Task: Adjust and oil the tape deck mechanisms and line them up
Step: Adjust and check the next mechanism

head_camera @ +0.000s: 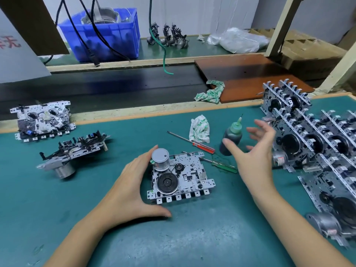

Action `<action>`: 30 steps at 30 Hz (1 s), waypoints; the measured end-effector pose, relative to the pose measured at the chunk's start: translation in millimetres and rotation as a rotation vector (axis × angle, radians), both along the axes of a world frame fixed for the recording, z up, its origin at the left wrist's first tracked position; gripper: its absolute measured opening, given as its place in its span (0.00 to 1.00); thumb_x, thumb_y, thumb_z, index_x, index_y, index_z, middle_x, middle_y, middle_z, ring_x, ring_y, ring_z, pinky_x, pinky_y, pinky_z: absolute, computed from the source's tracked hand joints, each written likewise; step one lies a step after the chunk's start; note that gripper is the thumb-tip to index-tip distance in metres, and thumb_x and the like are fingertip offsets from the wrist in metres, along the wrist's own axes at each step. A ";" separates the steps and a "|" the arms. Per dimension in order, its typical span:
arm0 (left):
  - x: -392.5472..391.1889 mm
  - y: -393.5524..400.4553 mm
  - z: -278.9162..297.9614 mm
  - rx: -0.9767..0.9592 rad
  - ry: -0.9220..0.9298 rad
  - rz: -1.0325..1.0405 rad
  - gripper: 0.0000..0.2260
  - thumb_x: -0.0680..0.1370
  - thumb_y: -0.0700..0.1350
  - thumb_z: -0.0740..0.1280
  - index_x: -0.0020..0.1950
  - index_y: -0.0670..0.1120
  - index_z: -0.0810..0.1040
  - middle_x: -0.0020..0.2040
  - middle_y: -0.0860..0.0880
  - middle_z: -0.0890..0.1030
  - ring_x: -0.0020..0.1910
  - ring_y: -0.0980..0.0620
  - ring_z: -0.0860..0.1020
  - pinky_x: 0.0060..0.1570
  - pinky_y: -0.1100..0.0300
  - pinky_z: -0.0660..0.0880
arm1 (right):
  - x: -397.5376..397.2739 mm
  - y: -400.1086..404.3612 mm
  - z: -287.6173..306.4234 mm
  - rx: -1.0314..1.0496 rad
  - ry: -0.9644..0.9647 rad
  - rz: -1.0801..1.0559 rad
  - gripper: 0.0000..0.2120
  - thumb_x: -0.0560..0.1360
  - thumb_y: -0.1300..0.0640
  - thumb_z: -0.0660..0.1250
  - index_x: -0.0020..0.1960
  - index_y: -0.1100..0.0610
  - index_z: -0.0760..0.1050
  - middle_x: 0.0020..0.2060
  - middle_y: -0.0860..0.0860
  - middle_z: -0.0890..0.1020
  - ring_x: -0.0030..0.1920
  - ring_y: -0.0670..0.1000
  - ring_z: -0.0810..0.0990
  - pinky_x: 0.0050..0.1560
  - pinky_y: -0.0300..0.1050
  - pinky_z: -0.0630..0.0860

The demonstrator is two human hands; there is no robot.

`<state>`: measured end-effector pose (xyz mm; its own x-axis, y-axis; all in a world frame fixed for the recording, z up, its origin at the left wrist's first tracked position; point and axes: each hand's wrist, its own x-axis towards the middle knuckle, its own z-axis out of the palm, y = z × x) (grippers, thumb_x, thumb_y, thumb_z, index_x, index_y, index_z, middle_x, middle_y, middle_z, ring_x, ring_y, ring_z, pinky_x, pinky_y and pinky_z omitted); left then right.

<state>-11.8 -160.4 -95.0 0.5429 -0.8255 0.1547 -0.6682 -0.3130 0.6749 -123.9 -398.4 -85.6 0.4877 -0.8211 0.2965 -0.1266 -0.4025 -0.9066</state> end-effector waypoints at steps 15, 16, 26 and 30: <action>7.6 -34.2 14.8 0.067 0.099 0.218 0.25 0.69 0.70 0.53 0.48 0.52 0.75 0.40 0.55 0.77 0.43 0.56 0.74 0.41 0.61 0.68 | 2.6 -2.9 9.9 0.603 -0.271 0.299 0.13 0.70 0.53 0.69 0.53 0.54 0.75 0.39 0.50 0.78 0.29 0.44 0.68 0.34 0.37 0.68; 7.5 -36.6 15.3 0.036 0.151 0.219 0.24 0.69 0.70 0.54 0.48 0.53 0.76 0.41 0.55 0.78 0.43 0.55 0.75 0.43 0.61 0.70 | 2.7 -4.3 12.1 0.763 -0.365 0.342 0.16 0.67 0.53 0.69 0.53 0.58 0.75 0.38 0.51 0.76 0.29 0.44 0.67 0.32 0.36 0.67; -7.9 -45.0 5.1 -0.349 0.459 0.279 0.09 0.73 0.53 0.69 0.48 0.49 0.80 0.41 0.52 0.82 0.39 0.56 0.75 0.41 0.68 0.71 | 4.0 -2.4 22.5 1.227 -0.637 0.446 0.16 0.68 0.45 0.67 0.40 0.58 0.78 0.28 0.48 0.64 0.24 0.44 0.60 0.23 0.34 0.62; -12.3 -41.8 5.1 -0.284 0.511 0.120 0.09 0.71 0.49 0.69 0.50 0.50 0.82 0.48 0.50 0.84 0.43 0.60 0.78 0.46 0.70 0.74 | 2.6 10.7 23.6 1.163 -0.599 0.511 0.17 0.67 0.44 0.65 0.42 0.58 0.79 0.28 0.48 0.72 0.23 0.43 0.63 0.22 0.33 0.63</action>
<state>-24.1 -202.2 -90.0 0.6935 -0.7183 0.0548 -0.2079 -0.1267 0.9699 -121.3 -387.6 -62.0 0.8465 -0.5093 -0.1549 0.3226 0.7223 -0.6117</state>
